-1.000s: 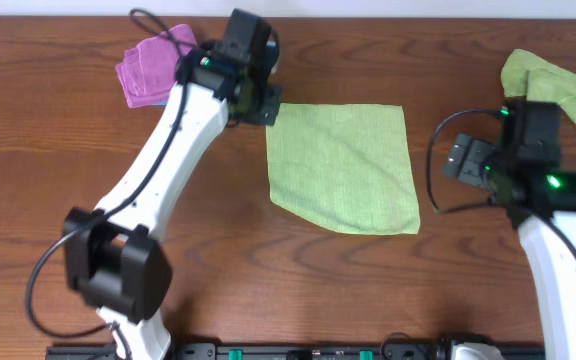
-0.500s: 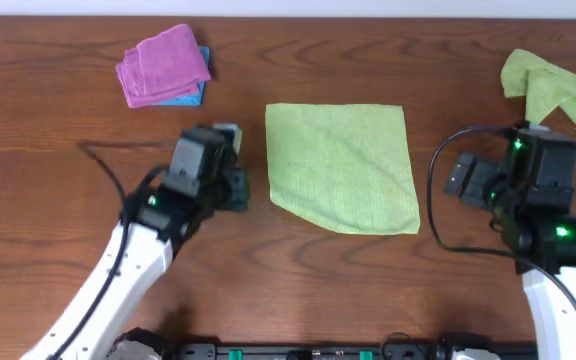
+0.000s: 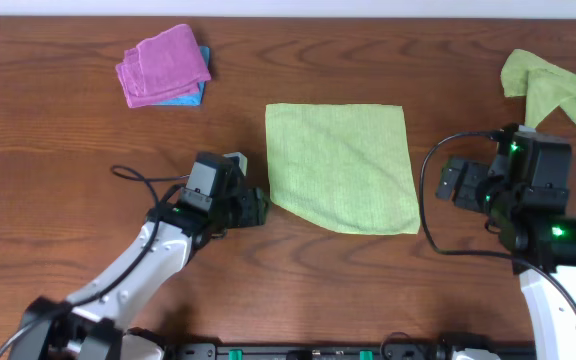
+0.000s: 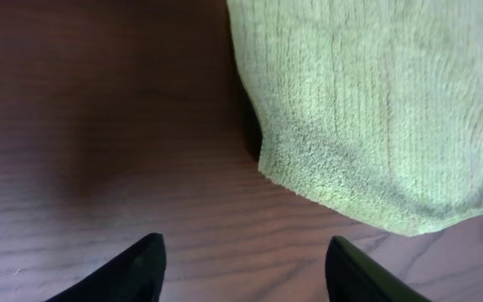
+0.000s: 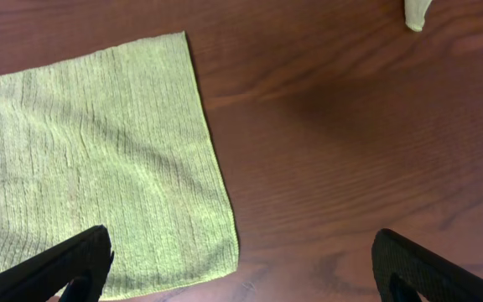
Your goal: Fold the cloth
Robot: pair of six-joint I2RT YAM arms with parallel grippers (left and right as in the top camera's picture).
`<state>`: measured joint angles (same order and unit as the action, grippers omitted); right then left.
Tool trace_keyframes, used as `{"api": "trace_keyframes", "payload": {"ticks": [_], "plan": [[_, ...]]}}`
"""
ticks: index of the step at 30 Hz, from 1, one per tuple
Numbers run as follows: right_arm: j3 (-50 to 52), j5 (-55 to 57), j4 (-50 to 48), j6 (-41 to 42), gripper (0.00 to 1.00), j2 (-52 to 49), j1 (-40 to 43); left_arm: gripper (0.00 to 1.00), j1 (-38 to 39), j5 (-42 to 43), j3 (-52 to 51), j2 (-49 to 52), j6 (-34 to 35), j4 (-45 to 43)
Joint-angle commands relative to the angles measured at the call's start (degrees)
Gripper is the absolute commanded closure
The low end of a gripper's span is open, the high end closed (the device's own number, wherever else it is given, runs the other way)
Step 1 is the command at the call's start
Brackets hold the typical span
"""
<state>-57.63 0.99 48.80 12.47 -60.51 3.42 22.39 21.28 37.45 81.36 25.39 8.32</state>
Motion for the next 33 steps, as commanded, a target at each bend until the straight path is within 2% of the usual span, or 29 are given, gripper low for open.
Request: {"api": "trace_keyframes", "payload": {"ticks": [1,3,19,22,33], "plan": [[0.33,-0.42,0.04,-1.51,0.01,0.35,0.37,0.24,-0.09,4.35,-0.24,3.23,0.68,-2.97],[0.33,-0.39,0.04,-1.70,0.01,0.35,0.37,0.20,-0.11,5.25,-0.24,5.25,2.12,-5.35],[0.33,-0.42,1.18,-2.95,0.01,0.35,0.37,0.17,-0.13,8.90,-0.24,14.62,5.62,-18.93],[0.33,-0.42,1.36,-2.97,0.01,0.35,0.37,0.14,-0.13,9.44,-0.24,16.20,7.13,-21.29],[0.33,-0.42,1.33,-3.78,0.01,0.33,0.37,0.13,-0.26,17.05,-0.24,21.44,11.32,-28.83]]}}
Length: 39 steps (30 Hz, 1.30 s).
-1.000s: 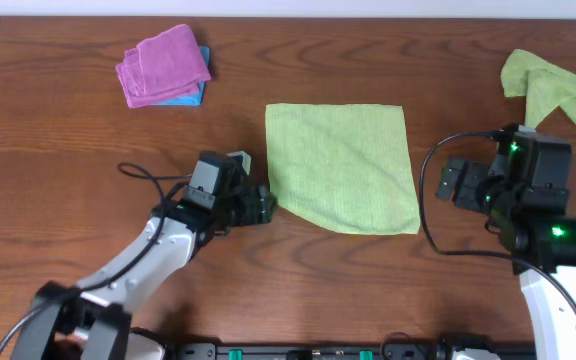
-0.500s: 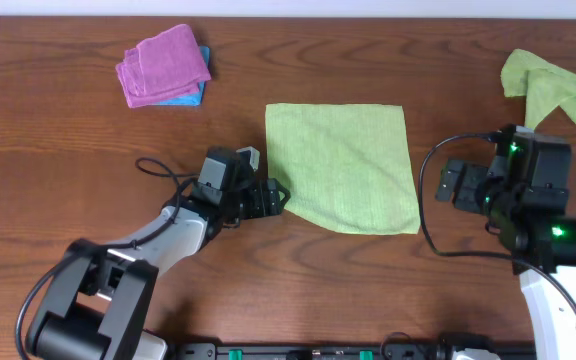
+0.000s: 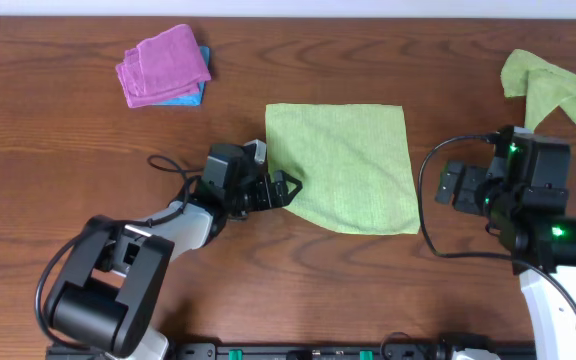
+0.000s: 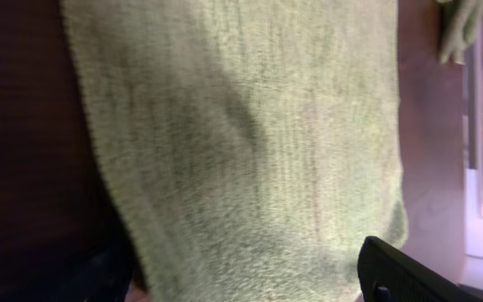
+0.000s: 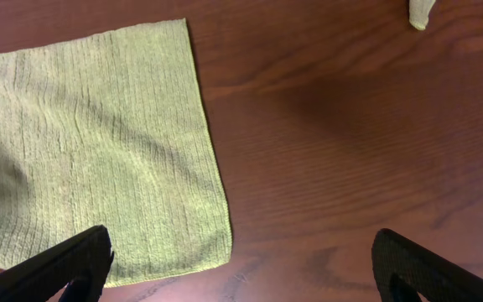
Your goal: Fold the cloth
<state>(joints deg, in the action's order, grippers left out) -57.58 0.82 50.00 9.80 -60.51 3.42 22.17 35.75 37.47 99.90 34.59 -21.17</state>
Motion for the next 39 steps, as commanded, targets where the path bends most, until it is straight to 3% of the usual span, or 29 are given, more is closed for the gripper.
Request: {"api": "trace_keyframes", "payload": {"ticks": [1,13,28,39], "plan": [[0.28,-0.24,0.13,-1.11,0.01,0.33,0.37,0.13,-0.04,3.15,-0.26,3.21,2.58,0.24],[0.28,-0.24,0.15,-1.11,0.01,0.33,0.37,0.14,-0.81,13.49,-0.24,3.54,3.37,-1.84],[0.28,-0.28,0.15,-1.11,0.01,0.33,0.35,0.16,-11.32,34.80,-0.09,3.48,3.34,-3.15],[0.28,-1.09,0.35,-1.11,0.01,0.33,0.35,0.23,-11.37,30.58,-0.09,3.48,-2.01,-2.29]]}}
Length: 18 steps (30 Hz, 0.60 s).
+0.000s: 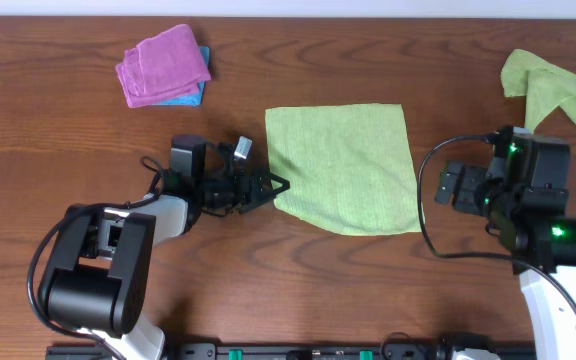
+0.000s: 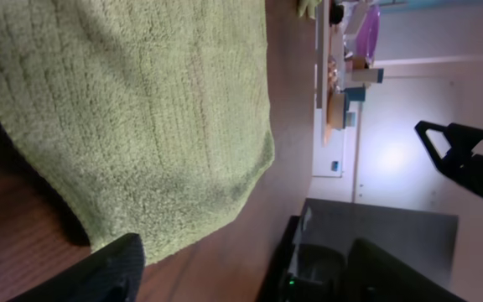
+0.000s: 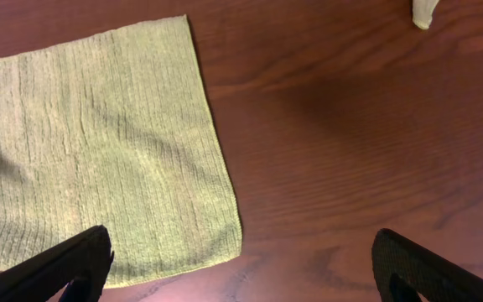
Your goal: Fold the cloth
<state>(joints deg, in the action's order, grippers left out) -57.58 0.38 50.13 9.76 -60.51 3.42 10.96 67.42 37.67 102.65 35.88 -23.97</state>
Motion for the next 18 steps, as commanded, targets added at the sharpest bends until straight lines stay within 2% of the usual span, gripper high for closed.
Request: {"api": "trace_keyframes", "payload": {"ticks": [1,6,18], "plan": [[0.28,-0.66,0.22,-1.09,0.01,0.33,0.35,0.23,-0.17,-2.32,-0.28,0.72,-4.61,1.90],[0.28,-0.66,0.09,-1.11,0.01,0.33,0.35,0.16,-0.15,-7.87,-0.35,0.72,-12.72,12.48],[0.28,-0.66,0.02,-1.31,0.01,0.24,0.35,0.06,0.15,-14.03,-0.39,0.81,-13.00,11.96]]}}
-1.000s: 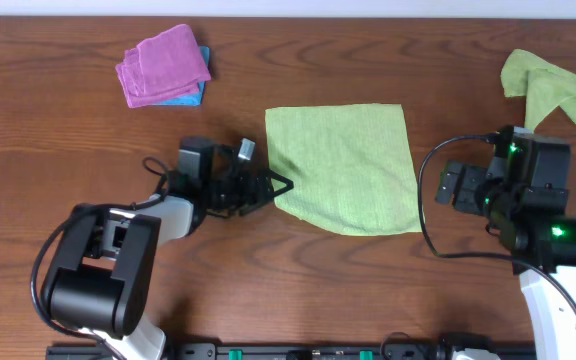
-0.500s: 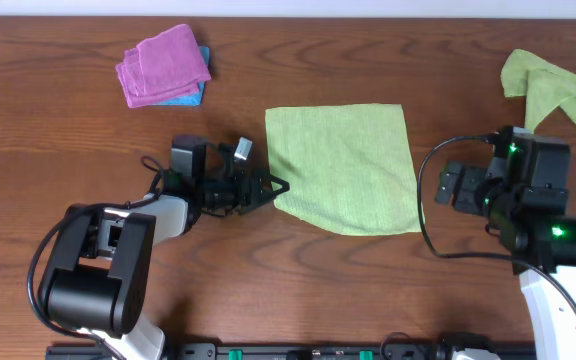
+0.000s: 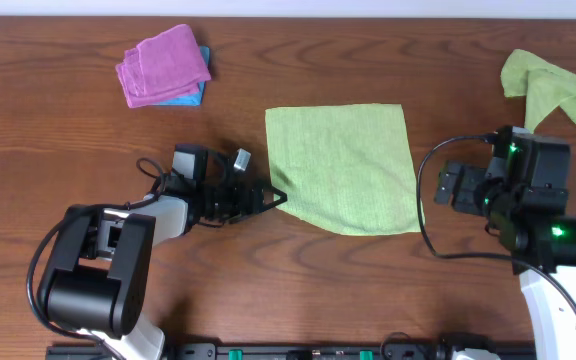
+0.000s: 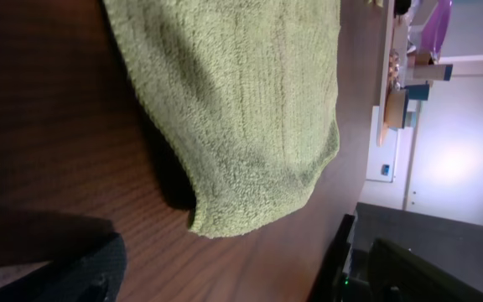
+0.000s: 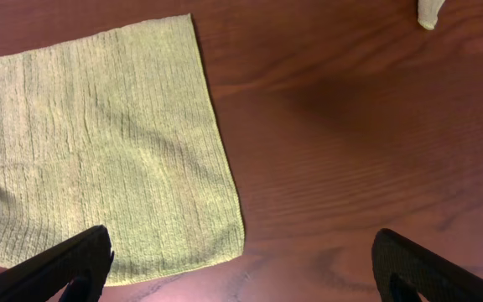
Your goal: Fold the cloth
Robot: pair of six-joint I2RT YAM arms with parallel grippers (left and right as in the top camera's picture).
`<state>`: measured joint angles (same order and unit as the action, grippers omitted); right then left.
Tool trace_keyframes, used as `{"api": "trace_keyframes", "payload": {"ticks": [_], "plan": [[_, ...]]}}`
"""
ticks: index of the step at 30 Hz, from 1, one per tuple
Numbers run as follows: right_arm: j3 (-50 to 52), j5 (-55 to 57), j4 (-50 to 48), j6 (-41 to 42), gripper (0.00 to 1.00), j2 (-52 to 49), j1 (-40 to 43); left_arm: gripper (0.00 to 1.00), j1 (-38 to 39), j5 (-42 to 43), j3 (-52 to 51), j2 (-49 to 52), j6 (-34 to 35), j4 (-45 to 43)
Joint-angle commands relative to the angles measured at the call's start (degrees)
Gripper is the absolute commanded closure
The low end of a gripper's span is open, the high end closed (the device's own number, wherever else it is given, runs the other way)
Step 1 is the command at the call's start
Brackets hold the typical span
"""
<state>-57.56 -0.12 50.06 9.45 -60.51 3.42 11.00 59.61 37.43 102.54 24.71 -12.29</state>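
Note:
A light green cloth (image 3: 343, 165) lies spread flat in the middle of the table. My left gripper (image 3: 274, 196) lies low at its near left corner, open, pointing right. In the left wrist view the cloth (image 4: 241, 101) ends in a rounded corner just ahead of the open left gripper (image 4: 241, 281), with bare wood between the fingers (image 4: 57, 268). My right gripper (image 3: 456, 186) hovers to the right of the cloth, open and holding nothing. In the right wrist view the cloth (image 5: 99, 159) fills the left half, its near right corner ahead of the right gripper (image 5: 241, 273).
A pink cloth (image 3: 163, 62) folded on a blue one sits at the back left. A second, crumpled green cloth (image 3: 553, 85) lies at the back right; its tip (image 5: 430, 13) shows in the right wrist view. The table (image 3: 68, 150) is dark wood.
My left gripper has shifted slightly at the cloth's near left corner; the corner that reached down between its fingers now lies a little ahead of them. The right arm has not moved.
My left gripper stood open just left of the cloth's near left corner. Then it was over the cloth's left edge. After that the arm lay low, fingers at that edge, and now at the corner. The cloth has stayed flat, and the right gripper open beside it.

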Motion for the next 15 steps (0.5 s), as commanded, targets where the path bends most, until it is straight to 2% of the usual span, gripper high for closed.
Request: {"api": "trace_keyframes", "payload": {"ticks": [1,9,15], "plan": [[0.26,-0.15,0.09,-1.01,0.01,0.24,0.35,0.06,0.33,-6.25,-0.17,0.94,-1.84,-0.07],[0.26,-0.15,0.11,-1.01,0.01,0.22,0.35,0.04,4.35,-9.25,-0.17,1.53,-1.31,-3.61],[0.26,-0.15,0.11,-1.03,0.01,0.22,0.35,0.04,5.73,-8.59,-0.17,5.81,2.56,-8.52]]}}
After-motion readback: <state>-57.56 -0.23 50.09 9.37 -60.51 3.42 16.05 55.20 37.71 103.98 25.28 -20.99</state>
